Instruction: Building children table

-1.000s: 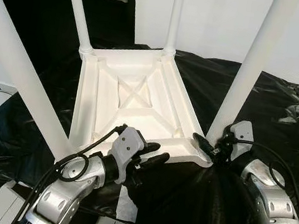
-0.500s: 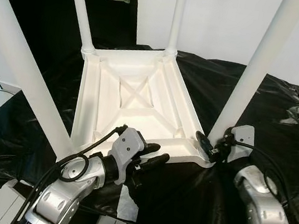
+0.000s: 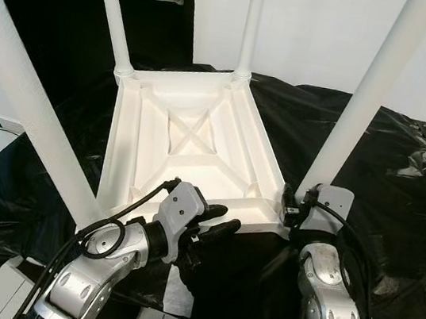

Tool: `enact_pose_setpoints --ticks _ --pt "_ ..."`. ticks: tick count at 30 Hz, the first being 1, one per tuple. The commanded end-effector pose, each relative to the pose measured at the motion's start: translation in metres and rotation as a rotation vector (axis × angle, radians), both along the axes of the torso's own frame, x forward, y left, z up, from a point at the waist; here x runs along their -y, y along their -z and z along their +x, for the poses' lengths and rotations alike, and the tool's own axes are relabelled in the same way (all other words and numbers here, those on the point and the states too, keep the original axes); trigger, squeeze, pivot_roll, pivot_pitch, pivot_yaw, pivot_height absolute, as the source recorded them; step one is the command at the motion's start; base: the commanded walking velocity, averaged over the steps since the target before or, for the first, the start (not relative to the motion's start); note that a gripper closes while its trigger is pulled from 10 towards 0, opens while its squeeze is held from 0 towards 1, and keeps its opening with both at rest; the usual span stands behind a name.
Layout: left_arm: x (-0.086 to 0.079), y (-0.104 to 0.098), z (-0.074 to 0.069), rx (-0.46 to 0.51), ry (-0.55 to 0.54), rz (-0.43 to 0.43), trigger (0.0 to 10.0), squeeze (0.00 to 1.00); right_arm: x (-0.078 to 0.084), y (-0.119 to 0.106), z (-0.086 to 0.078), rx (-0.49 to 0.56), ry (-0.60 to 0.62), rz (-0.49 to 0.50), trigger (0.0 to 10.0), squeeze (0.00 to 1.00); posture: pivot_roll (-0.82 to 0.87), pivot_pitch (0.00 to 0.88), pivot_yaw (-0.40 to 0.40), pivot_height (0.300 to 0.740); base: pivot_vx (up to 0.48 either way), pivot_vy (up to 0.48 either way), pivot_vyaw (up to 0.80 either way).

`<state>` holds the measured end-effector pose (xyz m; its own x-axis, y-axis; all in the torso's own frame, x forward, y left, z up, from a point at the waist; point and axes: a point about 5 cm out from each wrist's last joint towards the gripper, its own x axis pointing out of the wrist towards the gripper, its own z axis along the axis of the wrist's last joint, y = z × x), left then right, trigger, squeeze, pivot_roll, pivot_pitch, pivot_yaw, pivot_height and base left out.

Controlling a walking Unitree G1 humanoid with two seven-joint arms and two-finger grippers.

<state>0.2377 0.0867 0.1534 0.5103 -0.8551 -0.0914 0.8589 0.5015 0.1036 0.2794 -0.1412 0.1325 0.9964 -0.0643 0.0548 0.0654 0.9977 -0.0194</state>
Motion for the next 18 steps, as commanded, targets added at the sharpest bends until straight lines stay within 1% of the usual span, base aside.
enact_pose_setpoints --ticks 1,4,5,8,10,11,12,13,14,15,16,17,18 --pt "-0.001 -0.002 -0.001 0.004 0.041 0.011 10.0 0.00 0.006 0.009 -0.004 -0.049 0.040 0.004 10.0 0.00 -0.02 0.000 0.016 0.740 0.000 0.000 0.00" --pt "-0.001 -0.002 0.000 0.005 0.040 0.012 10.0 0.00 0.004 0.008 -0.004 -0.041 0.024 0.000 10.0 0.00 -0.02 0.000 0.017 0.740 0.000 0.000 0.00" --pt "-0.001 -0.003 0.000 0.006 0.041 0.011 10.0 0.00 0.003 0.006 -0.005 -0.027 -0.002 0.009 10.0 1.00 -0.02 0.000 0.018 0.740 0.000 0.000 0.00" --pt "-0.001 -0.003 0.001 0.006 0.041 0.011 10.0 0.00 0.002 0.004 -0.005 -0.015 -0.026 0.012 10.0 1.00 -0.02 0.000 0.021 0.740 0.000 0.000 0.00" --pt "0.000 -0.003 0.001 0.006 0.045 0.010 10.0 0.00 0.003 -0.001 -0.007 0.015 -0.093 0.017 10.0 1.00 -0.02 0.000 0.022 0.740 0.000 0.000 0.00" --pt "0.000 -0.003 0.001 0.006 0.045 0.010 10.0 0.00 0.003 -0.001 -0.007 0.015 -0.093 0.017 10.0 1.00 -0.02 0.000 0.022 0.740 0.000 0.000 0.00" --pt "0.000 -0.003 0.001 0.006 0.046 0.010 10.0 0.00 0.006 -0.003 -0.008 0.029 -0.145 0.019 10.0 1.00 -0.02 0.000 0.021 0.740 0.000 0.000 0.00" --pt "0.000 -0.003 0.001 0.006 0.046 0.010 10.0 0.00 0.006 -0.003 -0.008 0.029 -0.145 0.019 10.0 1.00 -0.02 0.000 0.021 0.740 0.000 0.000 0.00" --pt "0.000 -0.004 0.001 0.006 0.047 0.010 10.0 0.00 0.011 -0.005 -0.010 0.039 -0.210 -0.012 10.0 1.00 -0.02 0.000 0.021 0.740 0.000 0.000 0.00" --pt "0.000 -0.004 0.001 0.006 0.047 0.010 10.0 0.00 0.011 -0.005 -0.010 0.039 -0.210 -0.012 10.0 1.00 -0.02 0.000 0.021 0.740 0.000 0.000 0.00" --pt "0.000 -0.004 0.002 0.008 0.047 0.010 10.0 0.00 0.025 -0.004 -0.010 0.023 -0.320 -0.061 10.0 0.67 -0.03 0.000 0.021 0.740 0.000 0.000 0.00" --pt "0.000 -0.004 0.003 0.010 0.046 0.010 10.0 0.00 0.031 -0.004 -0.009 0.012 -0.366 -0.077 10.0 0.00 -0.03 0.000 0.020 0.740 0.000 0.000 0.00" --pt "0.000 -0.004 0.003 0.010 0.046 0.010 10.0 0.00 0.031 -0.004 -0.009 0.012 -0.366 -0.077 10.0 0.00 -0.03 0.000 0.020 0.740 0.000 0.000 0.00"
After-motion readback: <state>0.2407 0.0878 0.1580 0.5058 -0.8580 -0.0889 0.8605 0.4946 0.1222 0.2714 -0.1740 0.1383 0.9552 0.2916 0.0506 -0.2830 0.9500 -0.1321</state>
